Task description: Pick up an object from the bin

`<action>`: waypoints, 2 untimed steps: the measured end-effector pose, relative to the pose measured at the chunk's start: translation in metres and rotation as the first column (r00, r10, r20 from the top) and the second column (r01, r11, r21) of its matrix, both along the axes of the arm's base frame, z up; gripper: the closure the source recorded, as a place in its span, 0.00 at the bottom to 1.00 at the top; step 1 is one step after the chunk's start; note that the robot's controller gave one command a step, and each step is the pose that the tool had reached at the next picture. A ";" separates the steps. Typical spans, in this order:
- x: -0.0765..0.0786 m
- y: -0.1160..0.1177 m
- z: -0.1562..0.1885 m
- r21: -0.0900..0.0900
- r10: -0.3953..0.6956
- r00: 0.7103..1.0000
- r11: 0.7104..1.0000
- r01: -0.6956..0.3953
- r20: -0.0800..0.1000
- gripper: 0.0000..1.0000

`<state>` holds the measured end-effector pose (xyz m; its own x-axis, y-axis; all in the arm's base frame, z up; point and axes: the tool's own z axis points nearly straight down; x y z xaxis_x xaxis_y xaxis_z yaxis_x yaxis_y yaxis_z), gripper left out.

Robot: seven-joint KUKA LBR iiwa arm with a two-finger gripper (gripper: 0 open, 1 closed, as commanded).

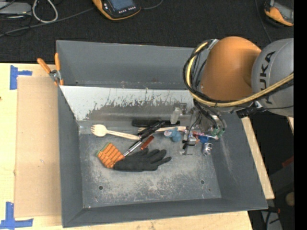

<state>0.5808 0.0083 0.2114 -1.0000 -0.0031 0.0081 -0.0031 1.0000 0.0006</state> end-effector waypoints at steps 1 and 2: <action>0.001 0.000 0.005 0.000 0.000 1.000 1.000 0.000 0.007 0.00; 0.017 0.038 -0.046 0.000 -0.011 1.000 1.000 0.011 0.013 0.00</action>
Offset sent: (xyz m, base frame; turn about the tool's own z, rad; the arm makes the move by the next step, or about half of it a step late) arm 0.0234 0.0609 -0.0813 0.0117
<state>0.5983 0.0460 0.1651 -1.0000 0.0081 -0.0051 0.0081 1.0000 0.0008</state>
